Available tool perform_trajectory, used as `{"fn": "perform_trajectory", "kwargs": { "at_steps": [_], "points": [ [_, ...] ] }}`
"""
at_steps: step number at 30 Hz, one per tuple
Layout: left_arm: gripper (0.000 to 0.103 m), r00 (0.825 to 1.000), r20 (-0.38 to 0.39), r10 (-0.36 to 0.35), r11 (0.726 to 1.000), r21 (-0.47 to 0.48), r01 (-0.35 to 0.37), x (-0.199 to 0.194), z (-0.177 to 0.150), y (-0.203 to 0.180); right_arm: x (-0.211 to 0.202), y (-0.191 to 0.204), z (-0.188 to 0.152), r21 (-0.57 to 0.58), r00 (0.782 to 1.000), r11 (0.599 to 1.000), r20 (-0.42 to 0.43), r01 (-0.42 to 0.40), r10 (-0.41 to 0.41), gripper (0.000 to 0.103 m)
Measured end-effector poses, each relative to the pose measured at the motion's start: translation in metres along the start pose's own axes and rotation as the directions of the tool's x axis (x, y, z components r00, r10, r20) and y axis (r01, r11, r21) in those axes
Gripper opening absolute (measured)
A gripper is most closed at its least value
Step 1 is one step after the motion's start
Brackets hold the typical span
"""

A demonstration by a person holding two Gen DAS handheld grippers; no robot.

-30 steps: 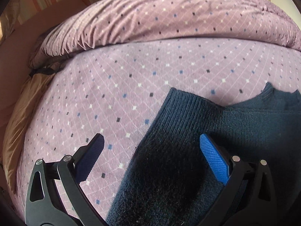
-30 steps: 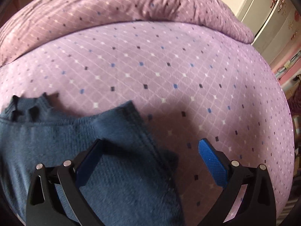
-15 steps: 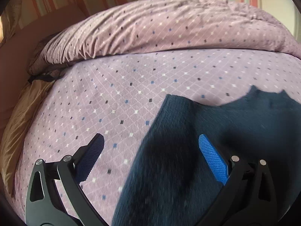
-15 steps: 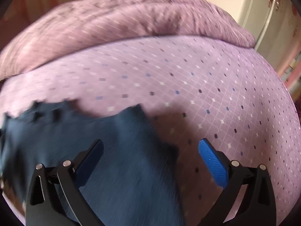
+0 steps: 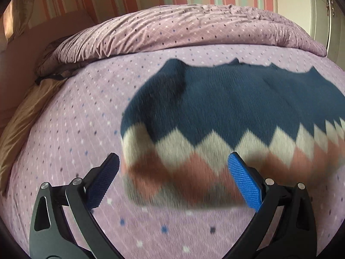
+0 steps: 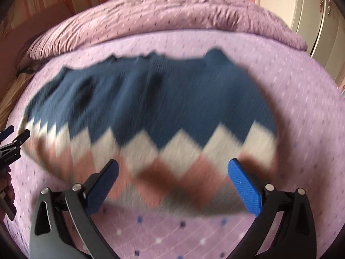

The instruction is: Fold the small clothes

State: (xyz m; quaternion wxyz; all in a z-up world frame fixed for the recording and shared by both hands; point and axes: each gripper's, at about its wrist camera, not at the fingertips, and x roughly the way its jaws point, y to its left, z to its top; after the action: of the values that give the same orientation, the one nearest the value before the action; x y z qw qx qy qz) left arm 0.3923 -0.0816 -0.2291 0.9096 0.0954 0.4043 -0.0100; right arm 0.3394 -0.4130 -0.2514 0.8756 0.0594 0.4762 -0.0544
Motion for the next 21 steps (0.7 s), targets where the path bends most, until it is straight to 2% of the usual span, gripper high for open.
{"fn": "perform_trajectory", "kwargs": {
  "at_steps": [4, 7, 11, 14, 15, 18, 21],
  "points": [
    [0.1, 0.999, -0.029, 0.043, 0.999, 0.019, -0.042, 0.013, -0.021, -0.001, 0.01, 0.003, -0.011, -0.038, 0.999, 0.999, -0.003, 0.033, -0.033, 0.101],
    [0.1, 0.998, -0.067, 0.02, 0.999, -0.037, -0.022, 0.021, -0.026, 0.005, 0.017, 0.005, -0.016, -0.072, 0.998, 0.996, -0.017, 0.053, -0.054, 0.101],
    [0.1, 1.0, -0.029, 0.001, 0.998, -0.069, -0.003, 0.001, -0.019, -0.001, -0.006, -0.003, -0.015, -0.039, 0.999, 0.999, 0.024, 0.025, -0.024, 0.101],
    [0.1, 1.0, 0.009, -0.002, 0.996, -0.094, 0.003, -0.018, -0.012, -0.012, -0.024, -0.024, -0.019, -0.001, 0.997, 0.999, 0.063, 0.044, -0.044, 0.101],
    [0.1, 0.999, 0.022, -0.024, 0.995, -0.096, 0.026, -0.022, -0.01, -0.017, -0.026, -0.031, -0.021, 0.009, 0.997, 0.999, 0.063, 0.053, -0.053, 0.101],
    [0.1, 0.998, 0.06, -0.027, 0.999, -0.04, 0.03, -0.039, -0.007, -0.051, -0.027, -0.054, -0.028, 0.052, 0.996, 0.996, 0.049, 0.072, -0.074, 0.101],
    [0.1, 0.997, 0.063, -0.047, 0.998, -0.032, 0.049, -0.043, -0.006, -0.07, -0.029, -0.072, -0.034, 0.075, 0.996, 0.995, 0.041, 0.07, -0.073, 0.101]
  ]
}}
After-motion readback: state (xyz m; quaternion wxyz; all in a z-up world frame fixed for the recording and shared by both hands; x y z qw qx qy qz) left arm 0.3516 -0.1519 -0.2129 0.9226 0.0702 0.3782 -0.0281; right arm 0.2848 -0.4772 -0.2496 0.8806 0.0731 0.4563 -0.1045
